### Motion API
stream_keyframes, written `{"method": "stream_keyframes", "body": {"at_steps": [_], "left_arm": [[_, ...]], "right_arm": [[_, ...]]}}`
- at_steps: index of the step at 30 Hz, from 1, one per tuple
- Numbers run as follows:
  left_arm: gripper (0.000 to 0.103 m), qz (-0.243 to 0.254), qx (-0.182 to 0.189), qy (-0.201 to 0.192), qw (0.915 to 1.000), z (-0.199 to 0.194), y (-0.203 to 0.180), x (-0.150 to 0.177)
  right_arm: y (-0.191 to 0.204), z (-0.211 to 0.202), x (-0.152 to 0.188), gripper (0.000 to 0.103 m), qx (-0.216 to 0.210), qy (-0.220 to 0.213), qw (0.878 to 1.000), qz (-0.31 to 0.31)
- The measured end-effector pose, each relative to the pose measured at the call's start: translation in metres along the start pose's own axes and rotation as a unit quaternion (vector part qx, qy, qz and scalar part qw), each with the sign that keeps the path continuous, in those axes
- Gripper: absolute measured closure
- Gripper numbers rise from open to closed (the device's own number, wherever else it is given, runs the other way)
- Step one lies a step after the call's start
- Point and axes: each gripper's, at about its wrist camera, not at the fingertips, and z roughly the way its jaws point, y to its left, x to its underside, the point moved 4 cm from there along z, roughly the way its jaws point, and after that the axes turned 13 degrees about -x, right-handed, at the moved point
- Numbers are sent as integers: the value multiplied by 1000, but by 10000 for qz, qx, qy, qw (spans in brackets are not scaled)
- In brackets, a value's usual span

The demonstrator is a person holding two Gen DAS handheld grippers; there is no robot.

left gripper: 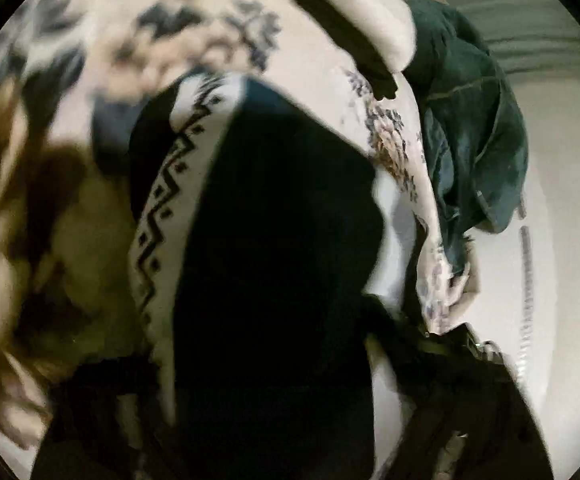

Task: Fold small clothes

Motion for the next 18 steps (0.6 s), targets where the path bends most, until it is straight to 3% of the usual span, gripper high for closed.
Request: {"method": "stream_keyframes", "body": {"at_steps": [3,10,13,18], "left_arm": [[62,-68,158,-157,9997,-18,-8,-12],[62,123,433,-469,9979,-66,-48,-59],[62,254,561,-581,9964,-83,-73,-102],[62,632,690,-835,9921,-101,-113,-202]], "right_arm": [[22,-4,3,71,104,-14,9997,-220],[112,-4,5,72,-21,-19,9962,-865],[157,-1,-5,72,-210,-115,9942,-1046],[236,30,-43,72,-490,-302,9881,-1424]]}}
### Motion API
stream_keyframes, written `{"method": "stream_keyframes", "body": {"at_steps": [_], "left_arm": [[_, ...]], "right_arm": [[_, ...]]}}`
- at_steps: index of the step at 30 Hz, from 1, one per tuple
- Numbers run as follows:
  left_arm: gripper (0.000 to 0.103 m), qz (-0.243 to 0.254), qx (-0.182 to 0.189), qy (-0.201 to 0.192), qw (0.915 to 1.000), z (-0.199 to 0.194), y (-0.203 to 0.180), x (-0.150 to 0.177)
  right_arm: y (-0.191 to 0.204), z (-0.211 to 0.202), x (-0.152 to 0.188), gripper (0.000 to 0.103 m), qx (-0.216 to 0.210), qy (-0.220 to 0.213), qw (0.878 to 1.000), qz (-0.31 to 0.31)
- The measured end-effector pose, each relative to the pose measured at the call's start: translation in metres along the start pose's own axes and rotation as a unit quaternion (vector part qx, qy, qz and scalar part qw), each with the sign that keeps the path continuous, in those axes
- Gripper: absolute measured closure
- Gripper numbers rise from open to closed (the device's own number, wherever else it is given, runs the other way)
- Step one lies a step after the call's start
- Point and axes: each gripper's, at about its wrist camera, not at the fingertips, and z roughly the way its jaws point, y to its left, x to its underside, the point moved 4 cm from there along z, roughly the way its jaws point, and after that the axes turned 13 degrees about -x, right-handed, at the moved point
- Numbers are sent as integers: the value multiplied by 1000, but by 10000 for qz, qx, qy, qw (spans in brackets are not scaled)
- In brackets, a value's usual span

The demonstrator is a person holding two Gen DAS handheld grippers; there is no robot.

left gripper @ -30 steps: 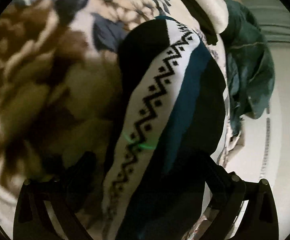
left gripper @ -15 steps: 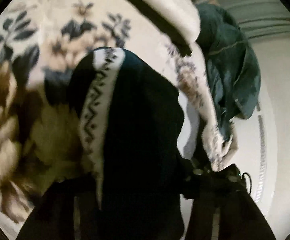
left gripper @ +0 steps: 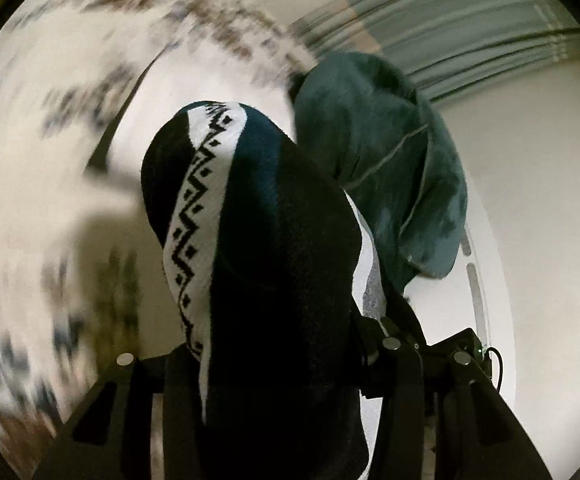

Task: Fold small clothes

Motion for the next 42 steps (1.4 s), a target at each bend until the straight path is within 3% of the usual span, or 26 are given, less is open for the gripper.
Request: {"method": "stream_keyframes", "body": {"at_steps": [5,8,11,14,17,19,20,22,24,27,28,29,32,35,39,42], "left_arm": [[62,193,44,-120,9997,31,0,-118],[61,213,-85,-63,9997,60,20,-177],[60,168,-259,182,9994,91,45,-213],[57,-15,-555,612,9966,131,80,-225],[52,-97,-554,761,9955,140,97,-220],[52,-101,-450,794,9958,134,98,-217],[50,-86,-522,795,9954,129,98,-215],[49,27,-779,591,9952,114,92,-211],[30,292,-1299,376,9904,103,84,-207],[13,805,-2331,-103,9690,83,69,-195],[10,918,-2613,-234,9606,77,64,-189],[9,994,-2875,-378,9519,70,59,-182],[5,1092,-3302,-608,9356,56,47,-163],[1,1155,-3627,-753,9217,42,34,-147],[1,1122,-3772,-818,9156,14,17,-128],[1,1090,-3780,-887,9151,-14,-3,-118]], "right_arm": [[39,99,-75,72,-115,-158,9989,-428],[40,153,-110,72,-67,-177,9979,-617],[23,204,-132,72,186,-202,9968,-746],[-2,232,-142,72,659,-126,9944,-821],[-17,239,-136,69,933,18,9913,-934],[-21,234,-136,53,1066,93,9903,-886],[-21,227,-135,39,1381,184,9858,-935],[-17,217,-134,36,1615,292,9805,-1082],[-5,202,-131,24,2155,336,9658,-1401],[18,174,-113,11,2935,225,9354,-1959],[27,164,-108,9,3233,151,9207,-2179],[39,164,-118,0,3545,109,9054,-2335],[56,140,-122,0,4381,-40,8478,-2987],[80,114,-118,0,4708,-85,8155,-3364],[123,96,-102,0,4812,-40,7978,-3632],[158,92,-90,0,4774,-96,7943,-3756]]}}
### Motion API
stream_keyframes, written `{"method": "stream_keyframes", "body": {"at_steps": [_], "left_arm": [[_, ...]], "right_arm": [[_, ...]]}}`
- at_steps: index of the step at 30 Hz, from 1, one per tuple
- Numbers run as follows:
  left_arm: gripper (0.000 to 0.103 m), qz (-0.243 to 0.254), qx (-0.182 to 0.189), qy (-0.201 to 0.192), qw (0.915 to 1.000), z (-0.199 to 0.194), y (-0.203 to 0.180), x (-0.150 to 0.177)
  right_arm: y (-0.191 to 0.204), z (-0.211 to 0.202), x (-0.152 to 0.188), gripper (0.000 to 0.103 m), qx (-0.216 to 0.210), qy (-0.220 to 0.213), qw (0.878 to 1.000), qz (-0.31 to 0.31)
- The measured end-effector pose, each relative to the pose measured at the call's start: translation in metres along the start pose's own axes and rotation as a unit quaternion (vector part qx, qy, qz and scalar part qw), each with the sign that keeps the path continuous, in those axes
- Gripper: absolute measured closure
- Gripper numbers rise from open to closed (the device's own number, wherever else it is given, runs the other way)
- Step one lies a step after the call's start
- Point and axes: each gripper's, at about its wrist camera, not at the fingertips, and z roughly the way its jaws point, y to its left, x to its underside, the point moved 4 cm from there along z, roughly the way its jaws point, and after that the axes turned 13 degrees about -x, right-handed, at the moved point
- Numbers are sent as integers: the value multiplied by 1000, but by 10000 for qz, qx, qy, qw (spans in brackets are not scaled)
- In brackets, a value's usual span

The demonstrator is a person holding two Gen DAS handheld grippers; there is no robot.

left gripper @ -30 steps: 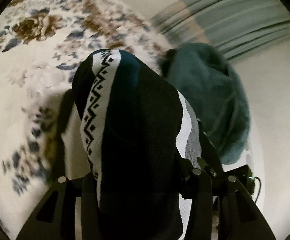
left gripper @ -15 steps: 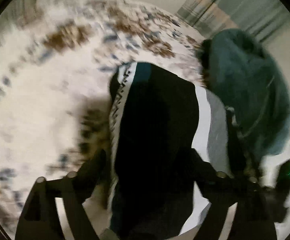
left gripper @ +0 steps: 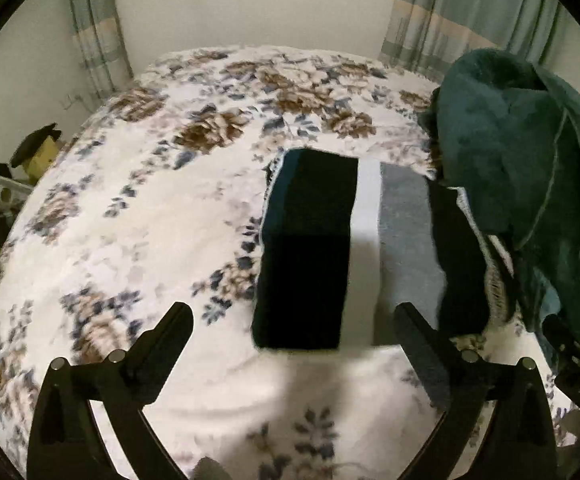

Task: Fold small clothes

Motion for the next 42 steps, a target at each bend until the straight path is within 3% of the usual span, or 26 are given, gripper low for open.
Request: {"method": "stream_keyframes", "body": {"at_steps": [7,14,23,33,42], "left_arm": [[1,110,-105,-397,9991,-122,10,17],[1,-88,-195,-928,9955,-260,28,37],[1,-164,-152,-1430,9895,-393,45,66],[1,-346,-142,-1670,9852,-460,62,100],[1,-349,-284,-1854,9816,-482,63,113]], "right_arm": [[9,-129,7,0,65,-393,9988,-272],[13,-293,20,0,-73,-996,9940,-448],[10,-462,47,0,-348,-1547,9858,-549],[16,-573,81,0,-497,-1983,9747,-904],[8,-601,89,0,-666,-2056,9722,-902]]}}
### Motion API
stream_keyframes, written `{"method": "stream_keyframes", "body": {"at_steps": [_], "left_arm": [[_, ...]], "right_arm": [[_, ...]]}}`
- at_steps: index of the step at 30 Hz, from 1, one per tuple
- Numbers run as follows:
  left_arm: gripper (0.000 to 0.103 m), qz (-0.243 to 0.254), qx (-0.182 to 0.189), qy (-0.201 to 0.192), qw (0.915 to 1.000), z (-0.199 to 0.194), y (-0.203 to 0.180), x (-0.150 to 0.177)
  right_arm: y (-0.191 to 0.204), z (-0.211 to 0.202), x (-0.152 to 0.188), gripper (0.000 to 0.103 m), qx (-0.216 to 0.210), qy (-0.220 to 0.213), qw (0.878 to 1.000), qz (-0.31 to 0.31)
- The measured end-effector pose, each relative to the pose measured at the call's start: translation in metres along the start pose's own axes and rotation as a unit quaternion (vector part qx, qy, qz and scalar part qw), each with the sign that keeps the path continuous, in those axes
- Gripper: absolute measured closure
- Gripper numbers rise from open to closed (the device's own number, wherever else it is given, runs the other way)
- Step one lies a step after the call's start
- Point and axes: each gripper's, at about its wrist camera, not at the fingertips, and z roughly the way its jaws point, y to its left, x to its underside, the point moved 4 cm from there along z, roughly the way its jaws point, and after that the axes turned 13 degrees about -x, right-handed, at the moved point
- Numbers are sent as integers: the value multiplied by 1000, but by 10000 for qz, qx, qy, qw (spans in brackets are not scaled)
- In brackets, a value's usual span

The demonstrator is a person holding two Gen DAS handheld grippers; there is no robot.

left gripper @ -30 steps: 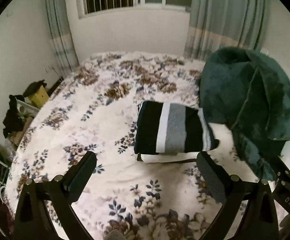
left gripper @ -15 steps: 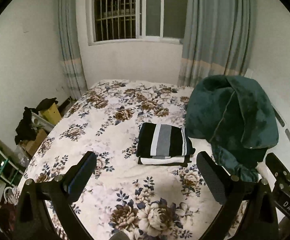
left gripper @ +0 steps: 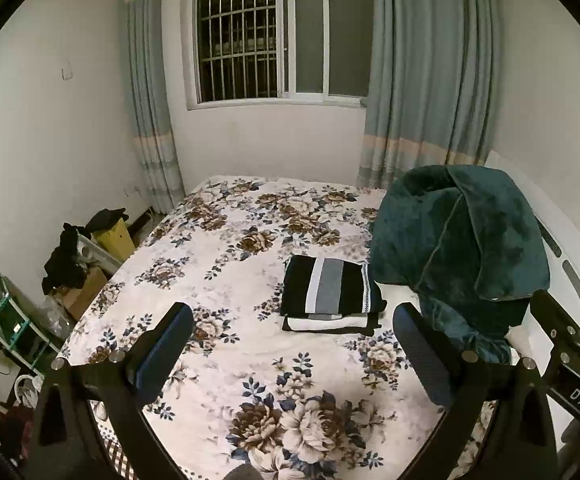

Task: Fold small clothes

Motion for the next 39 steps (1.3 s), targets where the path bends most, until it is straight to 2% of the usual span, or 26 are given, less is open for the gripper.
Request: {"method": "stream_keyframes", "body": {"at_steps": [14,39], "left_arm": [[0,-12,-22,-187,9998,-24,0,0],[0,-71,-30,-164,9998,-44,-1,8]], "right_arm": [[-10,1,-5,0,-159,-18,9999,8],[-9,-10,-4,0,-251,-31,9997,28]]}}
